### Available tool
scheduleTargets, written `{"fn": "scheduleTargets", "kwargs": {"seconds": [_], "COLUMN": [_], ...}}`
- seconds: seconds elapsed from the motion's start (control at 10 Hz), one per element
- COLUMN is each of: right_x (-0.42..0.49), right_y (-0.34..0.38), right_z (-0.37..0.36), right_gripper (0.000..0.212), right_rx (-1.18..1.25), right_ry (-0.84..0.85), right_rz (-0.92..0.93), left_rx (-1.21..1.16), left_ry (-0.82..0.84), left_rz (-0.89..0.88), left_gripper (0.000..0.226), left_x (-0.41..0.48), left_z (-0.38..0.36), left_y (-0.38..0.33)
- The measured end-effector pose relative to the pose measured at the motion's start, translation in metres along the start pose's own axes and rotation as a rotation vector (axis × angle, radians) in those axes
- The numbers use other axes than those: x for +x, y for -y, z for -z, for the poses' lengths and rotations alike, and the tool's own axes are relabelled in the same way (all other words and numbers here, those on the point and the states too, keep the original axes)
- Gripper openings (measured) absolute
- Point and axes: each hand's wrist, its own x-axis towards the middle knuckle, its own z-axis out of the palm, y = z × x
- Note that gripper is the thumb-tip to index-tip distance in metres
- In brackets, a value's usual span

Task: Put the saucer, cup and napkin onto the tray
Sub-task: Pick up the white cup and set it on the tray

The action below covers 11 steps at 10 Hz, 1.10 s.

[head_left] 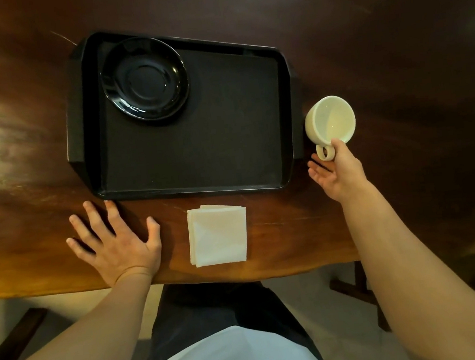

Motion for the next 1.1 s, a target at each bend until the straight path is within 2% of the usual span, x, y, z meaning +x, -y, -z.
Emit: {"fn": "scheduleTargets", "kwargs": {"seconds": [0.1, 0.2, 0.3, 0.6, 0.8, 1.1], "right_x": [0.002, 0.001, -0.001, -0.019, -0.028, -0.039], "right_y": [0.002, 0.003, 0.002, 0.004, 0.017, 0.028], "right_z": [0.001, 0.002, 0.005, -0.006, -0.022, -0.062], "right_gripper": [0.04, 0.055, 0.056, 0.051, 0.05, 0.049], "right_rx": [-0.002, 0.001, 0.062, 0.064, 0.045, 0.015], "right_ry": [0.032, 0.071, 0.094, 0.108, 0.191, 0.229], "right_rz": [-0.019, -0.03, -0.026, 0.031, 0.08, 0.076], "left_rx": [0.005, 0.004, -0.001, -0.001, -0.008, -0.002], "left_ry": [-0.001, -0.009, -0.007, -0.004, -0.007, -0.016], "left_rz": [0.0, -0.003, -0.004, -0.002, -0.001, -0.002], "left_gripper": [0.083, 0.083, 0.083, 0.084, 0.084, 0.084], "left_x": [0.0, 0.0, 0.0, 0.0, -0.001, 0.0], "left_z": [0.0, -0.001, -0.001, 0.0, 0.0, -0.002], "left_y": [0.0, 0.0, 0.0, 0.0, 0.0, -0.001]}}
